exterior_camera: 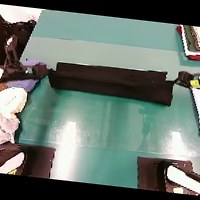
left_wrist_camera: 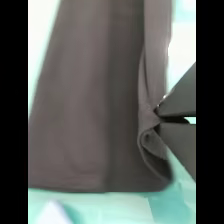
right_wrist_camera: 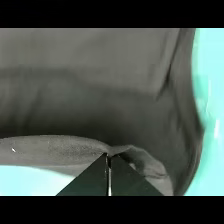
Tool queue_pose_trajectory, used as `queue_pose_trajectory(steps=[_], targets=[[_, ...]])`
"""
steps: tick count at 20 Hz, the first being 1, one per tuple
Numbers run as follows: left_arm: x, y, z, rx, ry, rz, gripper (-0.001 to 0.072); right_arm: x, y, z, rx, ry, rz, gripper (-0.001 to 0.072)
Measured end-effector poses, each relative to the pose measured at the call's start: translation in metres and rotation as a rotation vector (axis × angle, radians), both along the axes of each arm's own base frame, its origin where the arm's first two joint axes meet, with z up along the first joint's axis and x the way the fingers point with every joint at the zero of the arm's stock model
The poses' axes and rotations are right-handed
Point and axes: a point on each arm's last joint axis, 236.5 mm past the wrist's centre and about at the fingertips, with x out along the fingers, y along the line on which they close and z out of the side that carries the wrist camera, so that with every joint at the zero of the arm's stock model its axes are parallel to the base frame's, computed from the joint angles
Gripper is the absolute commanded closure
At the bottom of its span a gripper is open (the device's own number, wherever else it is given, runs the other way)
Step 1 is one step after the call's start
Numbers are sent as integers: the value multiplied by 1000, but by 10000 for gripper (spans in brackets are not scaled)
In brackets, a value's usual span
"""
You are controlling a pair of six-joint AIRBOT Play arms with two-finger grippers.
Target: Fold the shirts.
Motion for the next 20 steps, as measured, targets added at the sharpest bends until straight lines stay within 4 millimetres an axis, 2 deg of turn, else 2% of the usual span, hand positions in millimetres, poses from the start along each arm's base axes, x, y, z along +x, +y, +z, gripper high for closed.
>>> queue_pose_trajectory(steps=[4, 8, 9, 10, 11, 12, 13, 14, 15, 18, 19, 20], targets=[[49, 5, -16, -24, 20, 38, 680, 43, -11, -15, 1, 2, -9, 690], [91, 5, -38, -54, 53, 55, 678, 77, -18, -42, 11, 30, -9, 686], [98, 4, -43, -61, 61, 57, 673, 83, -19, -48, 13, 36, -9, 648], [104, 4, -47, -65, 67, 58, 450, 90, -19, -54, 14, 40, -8, 482], [108, 4, -51, -66, 73, 60, 227, 97, -21, -58, 13, 41, -7, 376], [111, 5, -54, -71, 78, 63, 179, 103, -21, -63, 17, 43, -5, 362], [113, 4, -56, -74, 81, 63, 180, 109, -17, -64, 35, 43, 0, 360], [114, 3, -58, -77, 86, 62, 180, 113, -14, -63, 53, 40, 9, 303], [115, 3, -60, -80, 91, 60, 180, 118, -11, -60, 77, 34, 18, 211], [111, -1, -63, -89, 119, 42, 200, 119, -12, -48, 143, 36, 49, 100], [107, -5, -64, -94, 137, 28, 360, 116, -16, -46, 159, 45, 53, 91], [102, -9, -67, -101, 160, 12, 596, 110, -22, -46, 174, 66, 52, 90]])
